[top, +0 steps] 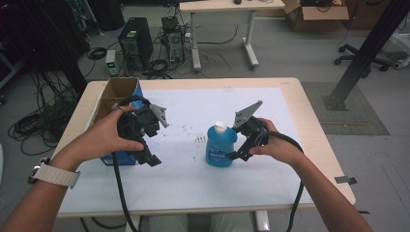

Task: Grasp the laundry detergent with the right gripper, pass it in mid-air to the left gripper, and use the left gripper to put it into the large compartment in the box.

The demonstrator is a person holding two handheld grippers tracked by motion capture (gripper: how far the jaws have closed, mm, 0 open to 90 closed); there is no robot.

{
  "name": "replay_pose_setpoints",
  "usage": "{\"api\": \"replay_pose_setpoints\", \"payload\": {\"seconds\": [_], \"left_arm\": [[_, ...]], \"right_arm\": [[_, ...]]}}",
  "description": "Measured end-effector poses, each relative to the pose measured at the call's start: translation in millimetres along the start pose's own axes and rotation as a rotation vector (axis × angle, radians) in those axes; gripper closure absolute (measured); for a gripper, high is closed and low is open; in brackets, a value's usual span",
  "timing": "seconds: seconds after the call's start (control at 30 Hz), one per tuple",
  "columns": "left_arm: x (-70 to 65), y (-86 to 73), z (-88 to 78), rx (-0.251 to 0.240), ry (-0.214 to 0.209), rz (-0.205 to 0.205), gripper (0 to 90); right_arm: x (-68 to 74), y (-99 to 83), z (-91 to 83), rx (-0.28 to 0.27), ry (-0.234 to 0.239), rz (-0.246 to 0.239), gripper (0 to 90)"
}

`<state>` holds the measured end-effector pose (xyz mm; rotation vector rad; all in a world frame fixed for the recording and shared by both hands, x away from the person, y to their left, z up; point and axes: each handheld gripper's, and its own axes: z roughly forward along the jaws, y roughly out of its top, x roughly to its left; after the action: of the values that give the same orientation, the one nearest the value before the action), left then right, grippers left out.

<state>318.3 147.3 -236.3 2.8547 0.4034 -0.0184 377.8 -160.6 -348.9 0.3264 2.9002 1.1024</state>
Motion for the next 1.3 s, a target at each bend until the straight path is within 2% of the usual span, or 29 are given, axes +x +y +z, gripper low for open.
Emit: {"api": "replay_pose_setpoints", "payload": {"seconds": [0.17,0.73,1.2,1.3], "left_arm": [[0.5,-0.1,0.1,-0.001,0.000,-0.001,8.5],[1.2,-1.1,0.6,-0.002,-0.003,-0.007,8.5],[1.5,-0.9,0.9,-0.002,-0.002,-0.005,8.5],[1.6,-0.8,1.2,-0.002,-0.003,-0.004,8.5]], "right_arm": [[1.1,0.3,1.5,-0.007,-0.017,-0.014,3.8],[1.5,-2.1,10.9,-0.039,-0.008,-0.007,4.2],[3.9,-2.1,19.0,-0.057,-0.026,-0.015,4.6],[4.2,-4.2,20.9,-0.067,-0.020,-0.005,4.6]]}}
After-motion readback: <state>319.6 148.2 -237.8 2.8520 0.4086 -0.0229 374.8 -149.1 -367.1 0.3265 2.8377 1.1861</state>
